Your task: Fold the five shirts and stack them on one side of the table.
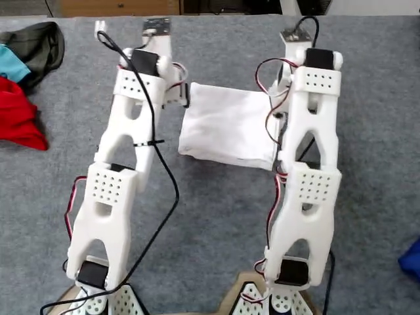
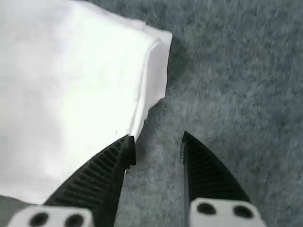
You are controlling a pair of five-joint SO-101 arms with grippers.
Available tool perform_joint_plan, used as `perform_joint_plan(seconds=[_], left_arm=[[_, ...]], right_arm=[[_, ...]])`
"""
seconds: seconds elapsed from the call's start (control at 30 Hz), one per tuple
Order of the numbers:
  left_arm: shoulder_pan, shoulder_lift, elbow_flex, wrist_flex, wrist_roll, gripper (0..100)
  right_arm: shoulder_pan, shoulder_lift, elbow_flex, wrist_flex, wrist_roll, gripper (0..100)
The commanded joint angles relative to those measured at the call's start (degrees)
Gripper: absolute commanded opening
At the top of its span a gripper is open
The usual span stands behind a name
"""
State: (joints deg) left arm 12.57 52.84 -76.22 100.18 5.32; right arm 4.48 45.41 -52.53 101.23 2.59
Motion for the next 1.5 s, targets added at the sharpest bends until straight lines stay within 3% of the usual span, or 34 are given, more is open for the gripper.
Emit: perform_joint_plan(seconds=[0.0, 0.13, 0.37, 0.67, 0.87, 1.07, 1.23, 1.47], left_arm=[[1.76, -0.48, -4.4, -1.58, -0.09, 21], [1.49, -0.48, -4.48, -4.4, -0.09, 21], [0.88, -0.84, -4.48, 0.62, -3.69, 21], [-4.13, -1.01, -4.31, 0.62, -7.38, 21], [-4.92, -1.01, -3.96, 0.62, -11.08, 21], [-6.68, -1.01, -4.31, 0.62, -12.92, 21], [-8.0, -1.01, -4.31, 0.62, -12.92, 21], [-9.05, -1.01, -4.04, 0.62, -12.92, 21]], right_arm=[[0.66, -13.93, 10.77, 1.14, 0.62, 17.8], [-2.24, -23.43, 22.81, 0.88, -2.29, 17.8], [-9.71, -32.57, 39.87, 0.79, -21.54, 17.7], [-11.47, -33.8, 41.19, -1.41, -36.31, 18.1], [-11.21, -31.16, 47.34, -8.09, -40.09, 18.1], [-11.65, -29.14, 48.66, -13.19, -56.44, 18.1], [-13.14, -28.88, 49.01, -14.68, -63.21, 18.2], [-15.6, -29.41, 48.13, -11.87, -76.92, 27.5]])
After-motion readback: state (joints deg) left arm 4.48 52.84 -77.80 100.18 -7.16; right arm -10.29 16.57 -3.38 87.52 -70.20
